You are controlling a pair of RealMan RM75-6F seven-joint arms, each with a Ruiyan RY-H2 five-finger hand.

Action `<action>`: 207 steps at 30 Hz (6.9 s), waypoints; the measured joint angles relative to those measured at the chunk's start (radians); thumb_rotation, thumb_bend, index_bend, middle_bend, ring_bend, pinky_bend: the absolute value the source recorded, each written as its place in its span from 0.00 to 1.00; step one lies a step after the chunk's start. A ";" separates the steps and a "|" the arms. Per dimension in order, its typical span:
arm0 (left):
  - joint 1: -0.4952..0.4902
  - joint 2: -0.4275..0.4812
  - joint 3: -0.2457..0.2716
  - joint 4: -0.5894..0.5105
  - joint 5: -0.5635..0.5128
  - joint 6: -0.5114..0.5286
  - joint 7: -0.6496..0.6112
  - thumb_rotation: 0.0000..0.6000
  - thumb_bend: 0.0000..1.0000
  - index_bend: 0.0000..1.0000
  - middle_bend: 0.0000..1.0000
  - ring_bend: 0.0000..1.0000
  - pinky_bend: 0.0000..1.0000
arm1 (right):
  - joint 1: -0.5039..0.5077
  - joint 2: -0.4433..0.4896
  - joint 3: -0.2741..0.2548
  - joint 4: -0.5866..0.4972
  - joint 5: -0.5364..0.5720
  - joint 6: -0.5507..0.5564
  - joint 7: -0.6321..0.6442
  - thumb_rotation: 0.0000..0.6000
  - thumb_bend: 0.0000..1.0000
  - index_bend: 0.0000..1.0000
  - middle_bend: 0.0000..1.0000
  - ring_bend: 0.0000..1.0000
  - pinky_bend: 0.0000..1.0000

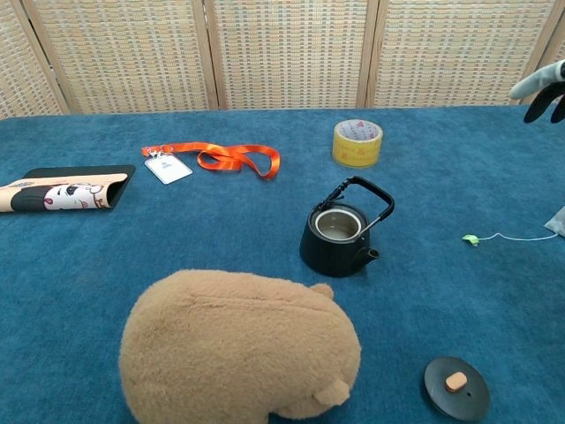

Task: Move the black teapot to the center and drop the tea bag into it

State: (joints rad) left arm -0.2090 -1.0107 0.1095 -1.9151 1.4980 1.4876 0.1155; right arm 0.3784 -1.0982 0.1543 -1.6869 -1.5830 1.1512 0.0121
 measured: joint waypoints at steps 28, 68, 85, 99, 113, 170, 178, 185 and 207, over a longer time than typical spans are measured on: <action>-0.007 0.034 -0.105 -0.050 -0.008 -0.042 0.041 1.00 0.10 0.00 0.00 0.00 0.00 | 0.304 -0.044 -0.042 0.153 0.112 -0.462 0.103 1.00 0.67 0.28 0.88 0.91 0.75; 0.024 0.032 -0.122 -0.033 -0.005 -0.071 0.015 1.00 0.10 0.00 0.00 0.00 0.00 | 0.394 -0.165 -0.117 0.342 0.331 -0.627 -0.037 1.00 0.68 0.30 0.90 0.93 0.75; 0.027 0.024 -0.130 -0.020 -0.009 -0.081 0.004 1.00 0.10 0.00 0.00 0.00 0.00 | 0.406 -0.174 -0.151 0.323 0.364 -0.645 -0.094 1.00 0.68 0.30 0.90 0.93 0.75; 0.025 0.018 -0.136 -0.019 -0.006 -0.088 0.003 1.00 0.10 0.00 0.00 0.00 0.00 | 0.381 -0.110 -0.188 0.223 0.369 -0.602 -0.135 1.00 0.68 0.33 0.90 0.93 0.75; 0.026 0.019 -0.138 -0.032 -0.001 -0.089 0.010 1.00 0.10 0.00 0.00 0.00 0.00 | 0.364 -0.068 -0.182 0.198 0.372 -0.557 -0.135 1.00 0.68 0.33 0.90 0.93 0.75; 0.032 0.035 -0.146 -0.056 0.010 -0.083 0.007 1.00 0.10 0.00 0.00 0.00 0.00 | 0.304 -0.120 -0.175 0.241 0.331 -0.461 -0.116 1.00 0.45 0.41 0.90 0.92 0.75; 0.032 0.039 -0.145 -0.056 0.009 -0.086 -0.007 1.00 0.10 0.00 0.00 0.00 0.00 | 0.283 -0.155 -0.160 0.264 0.319 -0.406 -0.121 1.00 0.39 0.46 0.91 0.92 0.77; 0.033 0.044 -0.141 -0.055 0.010 -0.092 -0.019 1.00 0.10 0.00 0.00 0.00 0.00 | 0.275 -0.181 -0.155 0.277 0.308 -0.393 -0.118 1.00 0.38 0.49 0.92 0.93 0.77; 0.037 0.051 -0.139 -0.040 0.006 -0.096 -0.048 1.00 0.10 0.00 0.00 0.00 0.00 | 0.271 -0.243 -0.144 0.341 0.306 -0.394 -0.118 1.00 0.46 0.53 0.92 0.94 0.77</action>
State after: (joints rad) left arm -0.1719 -0.9601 -0.0291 -1.9556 1.5039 1.3919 0.0676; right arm 0.6491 -1.3413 0.0099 -1.3457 -1.2765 0.7577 -0.1061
